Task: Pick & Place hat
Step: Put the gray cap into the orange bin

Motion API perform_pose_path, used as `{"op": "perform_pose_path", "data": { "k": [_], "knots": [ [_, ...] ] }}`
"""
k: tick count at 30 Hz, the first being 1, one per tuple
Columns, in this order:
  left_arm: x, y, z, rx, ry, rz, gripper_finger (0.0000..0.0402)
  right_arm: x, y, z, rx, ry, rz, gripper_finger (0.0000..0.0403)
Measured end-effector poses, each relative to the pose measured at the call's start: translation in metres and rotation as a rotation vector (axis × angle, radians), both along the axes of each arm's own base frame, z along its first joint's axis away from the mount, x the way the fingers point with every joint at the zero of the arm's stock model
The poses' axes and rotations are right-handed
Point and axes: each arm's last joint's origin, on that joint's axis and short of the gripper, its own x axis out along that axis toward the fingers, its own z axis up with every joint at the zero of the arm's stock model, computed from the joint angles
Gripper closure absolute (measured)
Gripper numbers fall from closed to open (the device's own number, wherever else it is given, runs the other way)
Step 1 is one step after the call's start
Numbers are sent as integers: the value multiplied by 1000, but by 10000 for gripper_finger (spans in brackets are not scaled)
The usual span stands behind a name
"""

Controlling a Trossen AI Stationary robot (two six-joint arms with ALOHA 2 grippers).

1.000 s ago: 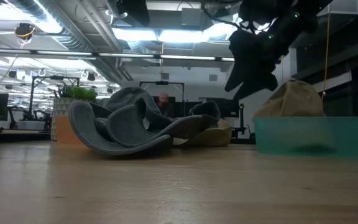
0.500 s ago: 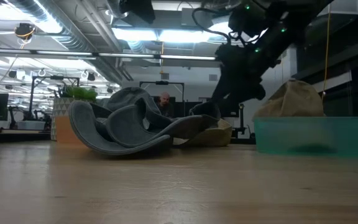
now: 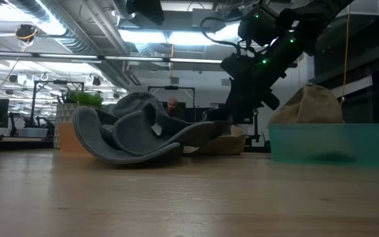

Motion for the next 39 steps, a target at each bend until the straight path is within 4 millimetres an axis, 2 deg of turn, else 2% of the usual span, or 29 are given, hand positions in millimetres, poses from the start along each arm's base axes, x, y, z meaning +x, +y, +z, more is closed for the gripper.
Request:
{"op": "perform_pose_path", "data": {
  "k": [4,8,10,13,19,22,27,32,35,39],
  "knots": [
    [0,0,0,0,0,0,319,0,0,0,-5,0,5,384],
    [0,0,0,-1,0,-1,318,2,0,3,-36,11,31,388],
    [0,-1,0,-17,-2,-13,317,5,-1,11,-75,5,60,390],
    [1,-2,0,-43,1,-86,316,11,-1,31,-177,-12,105,396],
    [-1,-7,3,-53,-9,-306,316,15,1,84,-447,-11,246,396],
    [-6,-7,9,-15,-37,-323,316,11,4,110,-558,-16,324,398],
    [-19,-6,23,110,-80,-286,316,-8,9,159,-656,-67,428,397],
    [-29,-6,41,225,-176,-278,316,-36,14,204,-664,-234,573,397],
    [-28,-7,51,279,-269,-342,316,-54,18,225,-668,-356,650,397],
    [-21,-9,61,337,-393,-496,316,-74,21,242,-668,-458,667,397]
  ]
}}
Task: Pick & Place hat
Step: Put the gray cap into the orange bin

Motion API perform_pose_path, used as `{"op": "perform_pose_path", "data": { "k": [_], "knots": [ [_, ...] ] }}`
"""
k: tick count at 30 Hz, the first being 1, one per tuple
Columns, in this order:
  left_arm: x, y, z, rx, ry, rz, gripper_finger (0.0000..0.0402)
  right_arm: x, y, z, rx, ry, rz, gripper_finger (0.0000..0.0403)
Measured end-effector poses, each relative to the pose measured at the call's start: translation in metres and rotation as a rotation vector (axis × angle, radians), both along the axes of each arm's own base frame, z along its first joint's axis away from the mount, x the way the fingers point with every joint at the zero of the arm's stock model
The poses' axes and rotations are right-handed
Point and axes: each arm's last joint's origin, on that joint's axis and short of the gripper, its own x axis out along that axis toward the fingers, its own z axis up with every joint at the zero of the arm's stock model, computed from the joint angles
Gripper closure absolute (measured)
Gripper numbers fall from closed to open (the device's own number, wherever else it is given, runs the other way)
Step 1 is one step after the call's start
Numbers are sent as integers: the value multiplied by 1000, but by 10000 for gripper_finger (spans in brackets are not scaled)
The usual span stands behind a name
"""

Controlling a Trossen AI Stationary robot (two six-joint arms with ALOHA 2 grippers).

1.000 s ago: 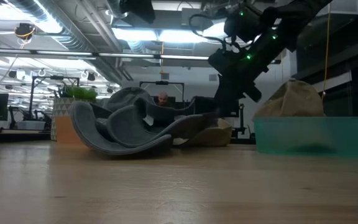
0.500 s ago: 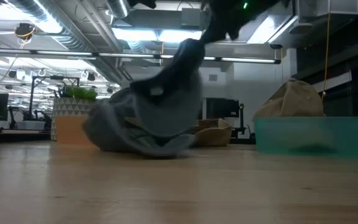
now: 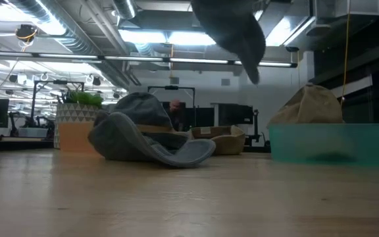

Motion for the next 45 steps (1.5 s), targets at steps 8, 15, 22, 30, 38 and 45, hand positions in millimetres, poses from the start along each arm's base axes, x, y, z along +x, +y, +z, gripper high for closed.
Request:
{"op": "perform_pose_path", "data": {
  "k": [8,15,22,30,38,45],
  "knots": [
    [19,-8,-8,182,6,-233,315,-19,5,12,18,-71,42,397],
    [28,-13,-15,135,28,-216,315,-18,6,13,38,-83,75,396],
    [26,4,-13,-267,0,-81,315,-18,6,13,37,-84,74,396],
    [23,17,-13,-491,2,6,306,-18,6,13,36,-83,74,396],
    [32,20,-23,-638,44,60,228,-16,5,12,38,-74,73,396],
    [45,18,-33,-689,86,59,154,-6,3,5,43,-40,71,396]
  ]
}}
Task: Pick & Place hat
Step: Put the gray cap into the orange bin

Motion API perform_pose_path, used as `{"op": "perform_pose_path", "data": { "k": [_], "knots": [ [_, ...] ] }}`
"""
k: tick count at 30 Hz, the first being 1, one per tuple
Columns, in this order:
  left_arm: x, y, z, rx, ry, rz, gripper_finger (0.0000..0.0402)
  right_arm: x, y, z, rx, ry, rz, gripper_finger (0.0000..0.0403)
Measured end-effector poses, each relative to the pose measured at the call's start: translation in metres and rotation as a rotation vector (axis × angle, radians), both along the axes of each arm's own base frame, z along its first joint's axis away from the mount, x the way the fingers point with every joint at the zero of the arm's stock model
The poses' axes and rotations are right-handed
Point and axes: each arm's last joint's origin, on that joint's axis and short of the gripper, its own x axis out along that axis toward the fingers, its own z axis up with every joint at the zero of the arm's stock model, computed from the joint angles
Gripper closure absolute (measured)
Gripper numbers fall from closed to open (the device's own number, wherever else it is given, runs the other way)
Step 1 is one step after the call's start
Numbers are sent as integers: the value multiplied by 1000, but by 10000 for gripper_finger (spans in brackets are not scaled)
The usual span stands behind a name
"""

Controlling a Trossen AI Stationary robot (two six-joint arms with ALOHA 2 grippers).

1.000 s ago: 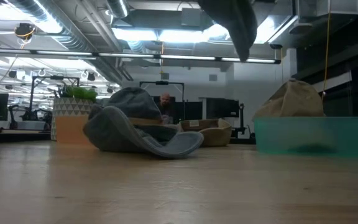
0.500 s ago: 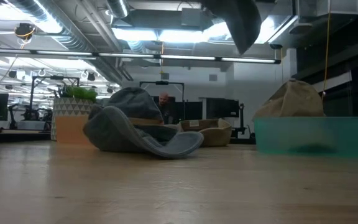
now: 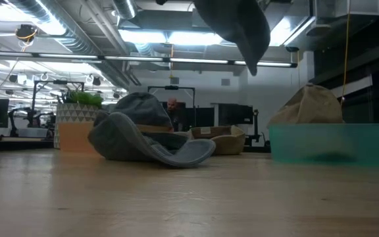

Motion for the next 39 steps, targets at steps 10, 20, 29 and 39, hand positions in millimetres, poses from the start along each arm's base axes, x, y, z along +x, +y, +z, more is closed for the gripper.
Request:
{"op": "perform_pose_path", "data": {
  "k": [10,20,29,39],
  "knots": [
    [21,2,-21,-13,73,-5,134,10,-2,-6,-13,22,3,396],
    [28,4,-29,23,108,48,156,10,-2,-6,10,26,0,396],
    [26,9,-29,109,123,190,317,10,-3,-9,46,55,-33,396],
    [18,12,-23,213,136,275,372,8,-4,-19,123,163,-98,396]
  ]
}}
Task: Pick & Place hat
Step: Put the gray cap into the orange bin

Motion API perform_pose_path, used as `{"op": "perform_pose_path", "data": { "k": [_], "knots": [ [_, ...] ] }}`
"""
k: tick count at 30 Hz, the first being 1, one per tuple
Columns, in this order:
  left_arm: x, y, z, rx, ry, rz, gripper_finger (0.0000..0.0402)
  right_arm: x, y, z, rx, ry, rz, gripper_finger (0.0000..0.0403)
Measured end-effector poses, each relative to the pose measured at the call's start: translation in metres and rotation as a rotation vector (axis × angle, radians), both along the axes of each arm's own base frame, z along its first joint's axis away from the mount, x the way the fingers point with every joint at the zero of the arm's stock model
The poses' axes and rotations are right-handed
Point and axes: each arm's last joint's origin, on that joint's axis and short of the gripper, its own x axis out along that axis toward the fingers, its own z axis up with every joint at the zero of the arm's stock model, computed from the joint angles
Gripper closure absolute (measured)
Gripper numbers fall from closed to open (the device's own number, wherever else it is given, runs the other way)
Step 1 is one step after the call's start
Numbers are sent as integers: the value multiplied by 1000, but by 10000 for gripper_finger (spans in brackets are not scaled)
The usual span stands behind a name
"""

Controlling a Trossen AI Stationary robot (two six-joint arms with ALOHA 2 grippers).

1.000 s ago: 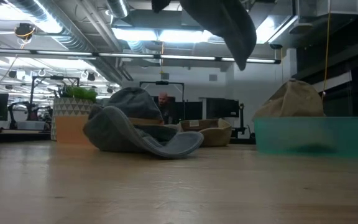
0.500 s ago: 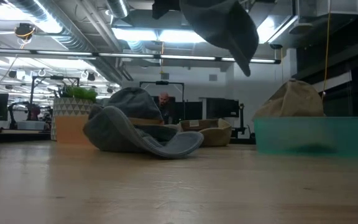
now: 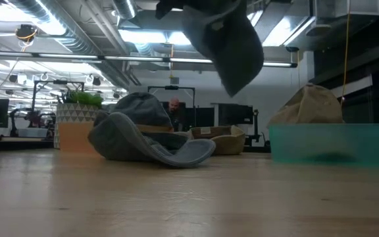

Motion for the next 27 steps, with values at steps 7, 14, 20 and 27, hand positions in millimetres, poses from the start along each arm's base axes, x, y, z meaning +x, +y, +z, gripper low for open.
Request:
{"op": "perform_pose_path", "data": {
  "k": [7,14,20,27],
  "knots": [
    [-12,0,9,146,21,91,385,0,0,-3,93,27,-24,382],
    [-21,-6,17,353,76,117,381,-3,1,-12,262,111,-61,348],
    [-24,-23,21,553,144,-85,385,-3,1,-12,313,113,-76,296],
    [-22,-53,21,774,172,-425,385,10,-1,-19,350,133,-63,231]
  ]
}}
